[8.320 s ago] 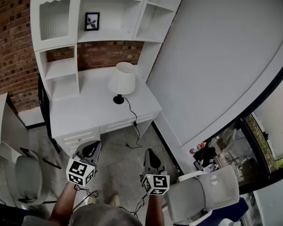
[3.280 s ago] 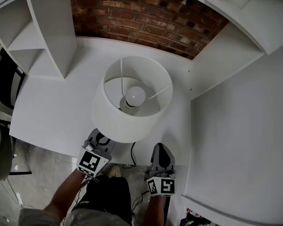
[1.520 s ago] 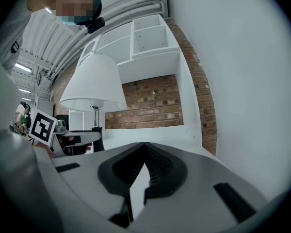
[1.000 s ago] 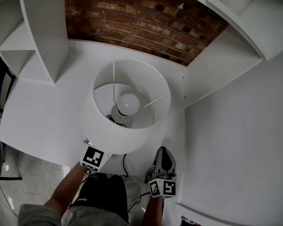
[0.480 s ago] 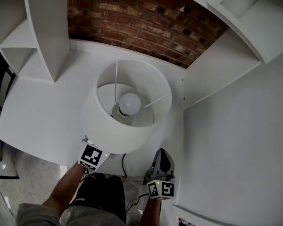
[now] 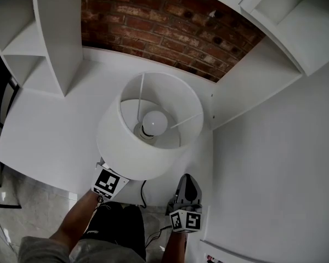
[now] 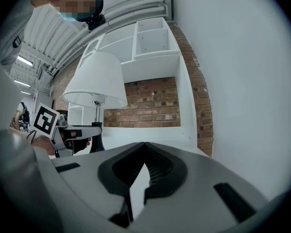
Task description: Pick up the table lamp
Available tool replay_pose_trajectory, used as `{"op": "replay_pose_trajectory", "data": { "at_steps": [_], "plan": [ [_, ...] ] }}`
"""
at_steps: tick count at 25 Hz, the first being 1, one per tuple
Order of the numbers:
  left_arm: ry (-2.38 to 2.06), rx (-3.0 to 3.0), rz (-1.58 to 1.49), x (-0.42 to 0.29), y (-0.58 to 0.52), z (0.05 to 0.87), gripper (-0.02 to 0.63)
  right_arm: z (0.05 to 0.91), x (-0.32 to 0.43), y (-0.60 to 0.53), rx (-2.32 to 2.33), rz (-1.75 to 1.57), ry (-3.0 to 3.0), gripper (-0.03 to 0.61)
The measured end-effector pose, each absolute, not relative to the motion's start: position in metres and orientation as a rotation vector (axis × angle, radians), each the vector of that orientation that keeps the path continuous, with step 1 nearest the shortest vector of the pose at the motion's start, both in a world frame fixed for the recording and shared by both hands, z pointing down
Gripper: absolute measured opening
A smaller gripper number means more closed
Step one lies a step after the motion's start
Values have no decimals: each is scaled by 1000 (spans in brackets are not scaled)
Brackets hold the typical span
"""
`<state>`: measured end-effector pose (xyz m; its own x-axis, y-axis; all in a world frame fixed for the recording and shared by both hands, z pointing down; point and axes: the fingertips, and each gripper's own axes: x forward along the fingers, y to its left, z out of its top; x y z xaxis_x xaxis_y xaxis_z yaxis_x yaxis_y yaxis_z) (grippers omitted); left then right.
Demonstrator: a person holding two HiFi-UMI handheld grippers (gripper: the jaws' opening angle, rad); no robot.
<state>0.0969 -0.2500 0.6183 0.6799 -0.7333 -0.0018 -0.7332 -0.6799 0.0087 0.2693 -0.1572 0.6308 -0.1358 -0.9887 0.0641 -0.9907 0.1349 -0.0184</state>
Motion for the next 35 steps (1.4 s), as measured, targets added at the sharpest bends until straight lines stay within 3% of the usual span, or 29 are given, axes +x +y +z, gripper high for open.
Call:
{"op": "replay_pose_trajectory", "data": {
  "at_steps": [13, 35],
  "plan": [
    [-1242, 2898, -34, 102, -242, 583, 147, 603, 276, -147, 2068, 71, -2331, 17],
    [-1173, 2928, -113, 103, -227, 450, 144, 468, 278, -124, 2137, 4, -2283, 17]
  ]
}}
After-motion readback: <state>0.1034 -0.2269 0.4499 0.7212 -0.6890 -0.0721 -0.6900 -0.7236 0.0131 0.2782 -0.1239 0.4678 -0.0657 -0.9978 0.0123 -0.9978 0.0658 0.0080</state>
